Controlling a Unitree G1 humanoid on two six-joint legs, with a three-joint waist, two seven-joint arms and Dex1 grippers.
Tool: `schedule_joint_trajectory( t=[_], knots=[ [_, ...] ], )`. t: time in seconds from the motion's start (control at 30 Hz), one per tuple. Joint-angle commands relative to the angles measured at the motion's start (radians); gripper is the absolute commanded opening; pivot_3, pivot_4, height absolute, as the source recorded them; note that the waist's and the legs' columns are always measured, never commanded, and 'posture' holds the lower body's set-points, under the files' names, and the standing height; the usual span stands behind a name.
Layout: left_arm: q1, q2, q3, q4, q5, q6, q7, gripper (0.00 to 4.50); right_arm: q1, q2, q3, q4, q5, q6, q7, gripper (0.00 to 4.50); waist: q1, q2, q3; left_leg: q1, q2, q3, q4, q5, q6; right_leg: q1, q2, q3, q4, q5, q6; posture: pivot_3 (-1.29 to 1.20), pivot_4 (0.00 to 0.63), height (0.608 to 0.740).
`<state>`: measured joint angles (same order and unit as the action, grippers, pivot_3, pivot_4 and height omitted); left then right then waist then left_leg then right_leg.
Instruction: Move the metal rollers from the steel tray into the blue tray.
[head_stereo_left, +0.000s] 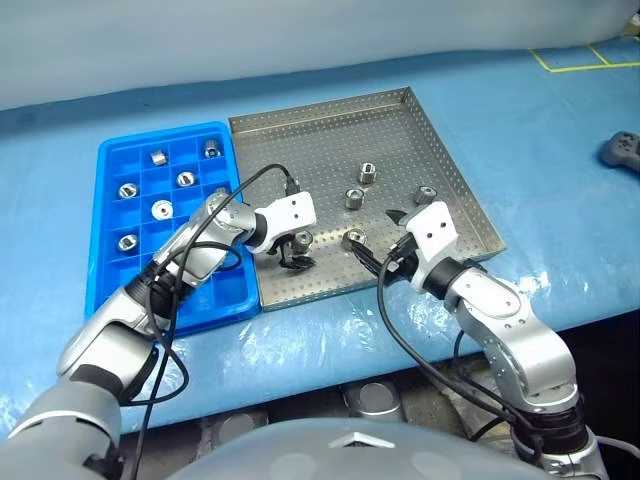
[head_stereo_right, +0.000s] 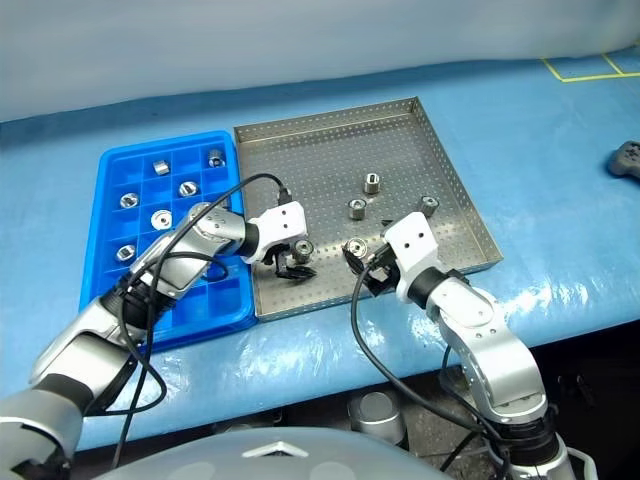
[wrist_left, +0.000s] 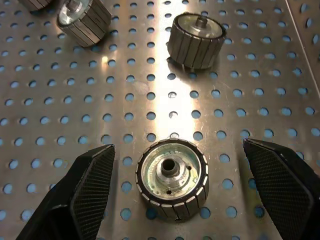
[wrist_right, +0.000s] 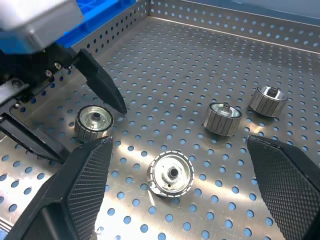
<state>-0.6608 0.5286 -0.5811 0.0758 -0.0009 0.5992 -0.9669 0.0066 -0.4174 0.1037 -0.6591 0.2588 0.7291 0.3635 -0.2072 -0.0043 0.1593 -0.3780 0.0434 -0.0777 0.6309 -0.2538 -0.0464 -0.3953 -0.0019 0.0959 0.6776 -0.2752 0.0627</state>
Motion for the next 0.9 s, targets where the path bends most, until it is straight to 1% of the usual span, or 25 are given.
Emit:
schedule_joint_trajectory(
  t=[0.03, 0.13, 0.17, 0.2, 0.27, 0.37, 0.47, 0.53, 0.67, 0.73, 0.8, 0.9],
  knots=[
    [-0.016, -0.006, 0.019, -0.004, 0.022, -0.009, -0.004, 3.22, -0.011, 0.009, -0.011, -0.038, 0.000, -0.019, -0.010, 4.50, 0.000, 0.000, 0.000, 0.000, 0.000, 0.000, 0.000, 0.000, 0.000, 0.000, 0.000, 0.000, 0.000, 0.000, 0.000, -0.25, 0.150, 0.740],
    [0.004, -0.035, 0.096, -0.040, -0.014, 0.006, 0.036, 2.25, -0.010, 0.010, -0.008, -0.040, 0.001, -0.018, -0.010, 4.50, 0.003, 0.000, 0.000, 0.000, 0.000, 0.000, 0.000, 0.000, 0.000, 0.000, 0.000, 0.000, 0.000, 0.000, 0.001, -0.25, 0.150, 0.740],
    [0.017, -0.064, 0.155, -0.056, -0.043, 0.022, 0.080, 1.90, -0.013, 0.012, -0.005, -0.038, 0.002, -0.016, -0.011, 4.50, 0.003, 0.000, 0.000, 0.000, 0.000, 0.000, 0.001, 0.000, 0.000, 0.000, 0.000, 0.000, 0.000, 0.000, 0.001, -0.25, 0.150, 0.740],
    [0.031, -0.094, 0.219, -0.076, -0.066, 0.023, 0.134, 1.68, -0.016, 0.013, 0.001, -0.036, 0.003, -0.015, -0.010, 4.50, 0.003, 0.000, 0.000, 0.000, 0.000, 0.000, 0.001, 0.000, 0.000, 0.000, 0.000, 0.000, 0.000, -0.001, 0.001, -0.23, 0.150, 0.740],
    [0.055, -0.158, 0.343, -0.117, -0.104, 0.043, 0.243, 1.69, -0.026, 0.013, 0.013, -0.032, 0.004, -0.014, -0.004, 4.50, 0.005, 0.000, 0.000, -0.001, 0.000, 0.000, 0.001, 0.000, 0.000, -0.001, 0.000, 0.000, 0.000, 0.000, 0.001, -0.22, 0.150, 0.740],
    [0.116, -0.229, 0.498, -0.219, -0.120, 0.030, 0.408, 1.69, -0.054, 0.016, 0.040, -0.024, 0.009, -0.014, 0.011, 4.50, 0.006, 0.000, 0.000, -0.001, 0.000, 0.000, 0.001, 0.000, 0.001, -0.001, 0.000, 0.000, 0.000, 0.002, -0.003, -0.20, 0.150, 0.740],
    [0.214, -0.278, 0.608, -0.350, -0.106, -0.002, 0.552, 1.69, -0.092, 0.020, 0.077, -0.008, 0.011, -0.017, 0.034, 4.50, 0.004, 0.001, 0.000, 0.000, 0.001, 0.000, 0.000, -0.001, 0.001, 0.000, 0.000, 0.001, 0.001, 0.002, -0.003, -0.18, 0.150, 0.740],
    [0.287, -0.298, 0.645, -0.427, -0.078, -0.048, 0.635, 1.69, -0.115, 0.026, 0.099, 0.005, 0.012, -0.019, 0.047, 4.50, 0.010, 0.001, 0.000, 0.000, 0.001, 0.000, 0.000, -0.001, 0.001, 0.000, 0.000, 0.001, 0.001, 0.002, -0.003, -0.16, 0.150, 0.740],
    [0.432, -0.353, 0.729, -0.552, -0.058, -0.092, 0.774, 1.69, -0.163, 0.041, 0.144, 0.037, 0.013, -0.027, 0.081, 4.50, 0.038, 0.000, 0.000, 0.000, 0.000, 0.000, 0.001, 0.000, 0.001, 0.000, -0.001, 0.000, 0.001, 0.002, -0.003, -0.12, 0.150, 0.740],
    [0.500, -0.368, 0.747, -0.592, -0.054, -0.086, 0.811, 1.69, -0.183, 0.044, 0.161, 0.053, 0.014, -0.033, 0.100, 4.50, 0.057, 0.000, 0.000, 0.000, 0.000, 0.000, 0.002, 0.000, 0.001, 0.001, -0.001, 0.000, 0.001, 0.002, -0.003, -0.09, 0.150, 0.740],
    [0.574, -0.360, 0.740, -0.626, -0.029, -0.076, 0.829, 1.69, -0.203, 0.046, 0.178, 0.069, 0.014, -0.040, 0.118, 4.50, 0.071, 0.000, 0.000, 0.001, 0.000, 0.000, 0.002, 0.000, 0.001, 0.001, -0.001, 0.000, 0.001, 0.002, -0.003, -0.07, 0.150, 0.740],
    [0.667, -0.395, 0.762, -0.668, -0.041, -0.056, 0.868, 1.69, -0.227, 0.049, 0.200, 0.091, 0.014, -0.048, 0.142, 4.50, 0.090, 0.000, 0.000, 0.001, 0.000, 0.000, 0.002, 0.000, 0.001, 0.001, -0.001, 0.000, 0.000, 0.002, -0.003, -0.05, 0.150, 0.740]
  ],
)
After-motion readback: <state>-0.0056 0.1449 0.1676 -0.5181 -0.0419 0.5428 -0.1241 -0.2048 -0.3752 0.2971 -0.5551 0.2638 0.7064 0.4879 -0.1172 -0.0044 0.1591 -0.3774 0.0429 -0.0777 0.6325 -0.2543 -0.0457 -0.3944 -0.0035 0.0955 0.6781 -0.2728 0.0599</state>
